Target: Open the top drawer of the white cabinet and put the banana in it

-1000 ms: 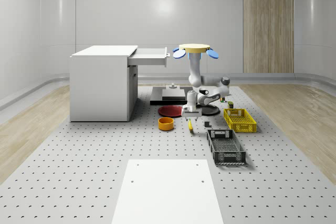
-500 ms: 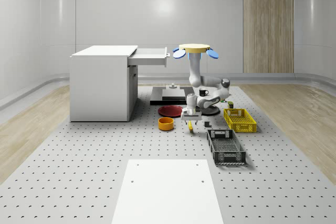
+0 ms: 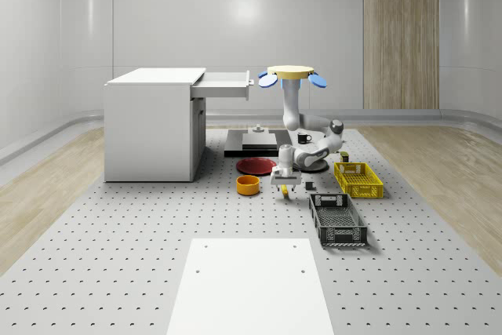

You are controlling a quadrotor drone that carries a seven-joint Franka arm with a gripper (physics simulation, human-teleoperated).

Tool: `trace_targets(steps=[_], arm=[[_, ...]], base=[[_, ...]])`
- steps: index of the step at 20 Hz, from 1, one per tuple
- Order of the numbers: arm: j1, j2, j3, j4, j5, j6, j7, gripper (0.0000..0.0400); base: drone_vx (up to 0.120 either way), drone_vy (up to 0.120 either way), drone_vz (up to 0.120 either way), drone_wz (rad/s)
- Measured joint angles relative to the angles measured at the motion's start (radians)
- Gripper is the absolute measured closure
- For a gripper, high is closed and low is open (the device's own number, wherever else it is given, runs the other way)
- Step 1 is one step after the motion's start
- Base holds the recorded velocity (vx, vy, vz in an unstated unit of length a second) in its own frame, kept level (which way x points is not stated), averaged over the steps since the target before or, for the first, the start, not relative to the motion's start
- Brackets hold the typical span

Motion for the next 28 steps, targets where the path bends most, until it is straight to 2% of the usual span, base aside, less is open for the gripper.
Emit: trace_targets(steps=[16, 18, 21, 23, 28], arm=[[-0.017, 0.015, 0.066, -0.002, 0.066, 0.015, 0.000, 0.0000], [-0.018, 0.019, 0.070, 0.000, 0.071, 0.014, 0.001, 0.0098], [-0.020, 0.023, 0.074, 0.002, 0.077, 0.013, 0.003, 0.0178], [-0.021, 0.027, 0.076, 0.002, 0.079, 0.011, 0.004, 0.0206], [-0.028, 0.034, 0.070, -0.003, 0.076, 0.001, 0.031, 0.0210]], base=[[0.000, 0.000, 0.000, 0.000], [0.000, 0.000, 0.000, 0.000], [0.000, 0.000, 0.000, 0.000], [0.000, 0.000, 0.000, 0.000], [0.000, 0.000, 0.000, 0.000]])
